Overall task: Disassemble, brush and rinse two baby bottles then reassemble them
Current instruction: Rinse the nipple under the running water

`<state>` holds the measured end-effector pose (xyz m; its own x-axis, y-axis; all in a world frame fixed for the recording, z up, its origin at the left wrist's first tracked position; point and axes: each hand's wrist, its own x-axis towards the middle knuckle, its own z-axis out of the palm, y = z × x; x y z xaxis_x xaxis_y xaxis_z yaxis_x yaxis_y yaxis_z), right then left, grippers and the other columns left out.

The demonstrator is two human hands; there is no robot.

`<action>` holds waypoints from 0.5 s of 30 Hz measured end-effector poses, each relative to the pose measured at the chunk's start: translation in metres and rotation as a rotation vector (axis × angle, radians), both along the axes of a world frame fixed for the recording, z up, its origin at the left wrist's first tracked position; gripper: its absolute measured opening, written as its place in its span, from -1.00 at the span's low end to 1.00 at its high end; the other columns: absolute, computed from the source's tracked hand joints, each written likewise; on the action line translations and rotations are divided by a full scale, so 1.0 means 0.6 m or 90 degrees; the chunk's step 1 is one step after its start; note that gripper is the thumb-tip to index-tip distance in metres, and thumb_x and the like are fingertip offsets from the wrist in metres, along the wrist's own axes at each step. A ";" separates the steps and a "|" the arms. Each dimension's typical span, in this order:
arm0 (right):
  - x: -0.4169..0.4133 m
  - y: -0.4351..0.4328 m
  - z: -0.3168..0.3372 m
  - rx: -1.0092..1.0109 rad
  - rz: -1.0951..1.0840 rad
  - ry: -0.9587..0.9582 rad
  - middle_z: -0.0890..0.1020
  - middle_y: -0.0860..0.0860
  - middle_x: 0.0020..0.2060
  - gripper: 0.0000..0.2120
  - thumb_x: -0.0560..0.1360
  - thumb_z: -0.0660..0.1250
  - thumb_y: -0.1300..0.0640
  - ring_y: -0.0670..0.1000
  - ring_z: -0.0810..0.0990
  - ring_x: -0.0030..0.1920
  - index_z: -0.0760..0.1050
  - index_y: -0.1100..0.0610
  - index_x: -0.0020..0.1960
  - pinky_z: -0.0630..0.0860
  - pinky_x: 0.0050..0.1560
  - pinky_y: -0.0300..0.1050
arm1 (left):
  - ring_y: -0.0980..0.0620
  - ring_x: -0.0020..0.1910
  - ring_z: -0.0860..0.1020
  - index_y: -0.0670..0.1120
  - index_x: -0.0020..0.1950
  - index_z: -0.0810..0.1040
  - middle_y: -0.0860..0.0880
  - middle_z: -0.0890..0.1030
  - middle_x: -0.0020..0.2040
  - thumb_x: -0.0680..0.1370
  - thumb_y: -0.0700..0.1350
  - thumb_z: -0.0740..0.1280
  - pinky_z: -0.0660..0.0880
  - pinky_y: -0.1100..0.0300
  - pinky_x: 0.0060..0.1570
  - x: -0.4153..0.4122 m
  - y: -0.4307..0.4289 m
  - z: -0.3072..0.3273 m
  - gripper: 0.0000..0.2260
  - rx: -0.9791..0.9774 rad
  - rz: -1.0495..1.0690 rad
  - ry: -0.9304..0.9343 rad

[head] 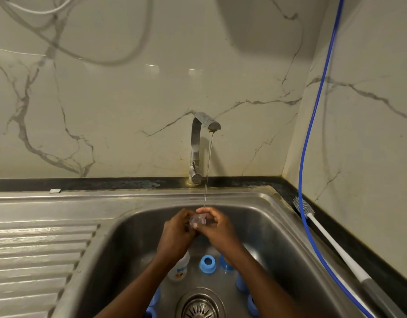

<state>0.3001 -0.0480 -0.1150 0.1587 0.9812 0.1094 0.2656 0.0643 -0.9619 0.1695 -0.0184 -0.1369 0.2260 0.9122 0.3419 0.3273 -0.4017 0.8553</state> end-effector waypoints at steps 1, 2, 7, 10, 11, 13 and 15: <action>0.001 0.000 0.001 0.015 -0.008 -0.011 0.62 -0.09 0.05 -0.75 0.49 0.44 0.13 -0.14 0.59 0.04 0.52 -0.04 0.14 0.54 -0.12 -0.35 | 0.23 -0.14 0.63 0.04 0.03 0.53 0.04 0.65 -0.13 0.53 -0.23 0.40 0.56 0.30 -0.16 0.001 -0.001 0.000 -0.81 -0.002 0.000 0.001; 0.002 0.002 0.001 0.026 -0.017 -0.016 0.63 -0.09 0.01 -0.79 0.50 0.42 0.13 -0.13 0.60 0.01 0.52 -0.02 0.10 0.53 -0.16 -0.36 | 0.23 -0.16 0.64 0.04 0.04 0.53 0.04 0.66 -0.14 0.54 -0.23 0.39 0.57 0.30 -0.18 0.003 -0.001 0.000 -0.81 -0.004 -0.004 -0.003; 0.003 0.006 -0.002 0.062 -0.033 -0.033 0.64 -0.05 -0.09 -0.88 0.50 0.41 0.02 -0.03 0.65 -0.03 0.52 0.00 0.00 0.63 -0.06 -0.19 | 0.11 -0.20 0.66 -0.06 0.06 0.53 -0.06 0.66 -0.15 0.55 -0.28 0.36 0.59 0.29 -0.22 0.002 -0.001 0.007 -0.84 -0.041 -0.007 -0.050; 0.003 0.004 -0.008 0.041 -0.005 -0.079 0.64 -0.07 -0.09 -0.80 0.45 0.47 -0.01 -0.11 0.62 -0.07 0.54 0.01 0.01 0.56 -0.13 -0.30 | 0.09 -0.20 0.66 -0.10 0.03 0.52 -0.10 0.65 -0.14 0.52 -0.30 0.39 0.58 0.28 -0.25 0.002 -0.003 0.008 -0.85 -0.062 -0.007 -0.092; 0.005 0.006 -0.009 0.042 -0.019 -0.095 0.64 -0.06 -0.09 -0.84 0.46 0.46 0.02 -0.11 0.61 -0.08 0.54 0.01 -0.01 0.54 -0.16 -0.32 | 0.08 -0.19 0.67 -0.11 0.02 0.53 -0.10 0.66 -0.14 0.52 -0.30 0.39 0.59 0.27 -0.24 0.004 -0.005 0.009 -0.85 -0.069 -0.013 -0.105; 0.007 0.010 -0.008 0.041 -0.048 -0.108 0.63 -0.04 -0.10 -0.94 0.53 0.39 0.07 -0.10 0.61 -0.10 0.52 0.01 -0.04 0.51 -0.20 -0.34 | 0.02 -0.18 0.69 -0.14 0.04 0.54 -0.11 0.68 -0.15 0.52 -0.33 0.38 0.61 0.23 -0.20 0.008 -0.005 0.012 -0.85 -0.102 -0.031 -0.152; 0.006 0.012 -0.004 0.036 -0.043 -0.074 0.63 -0.02 -0.04 -0.97 0.57 0.33 0.11 -0.08 0.61 -0.06 0.52 0.00 -0.01 0.54 -0.18 -0.31 | -0.08 -0.17 0.69 -0.20 0.06 0.53 -0.18 0.69 -0.15 0.52 -0.34 0.37 0.64 0.12 -0.15 0.008 -0.004 0.016 -0.84 -0.150 -0.058 -0.213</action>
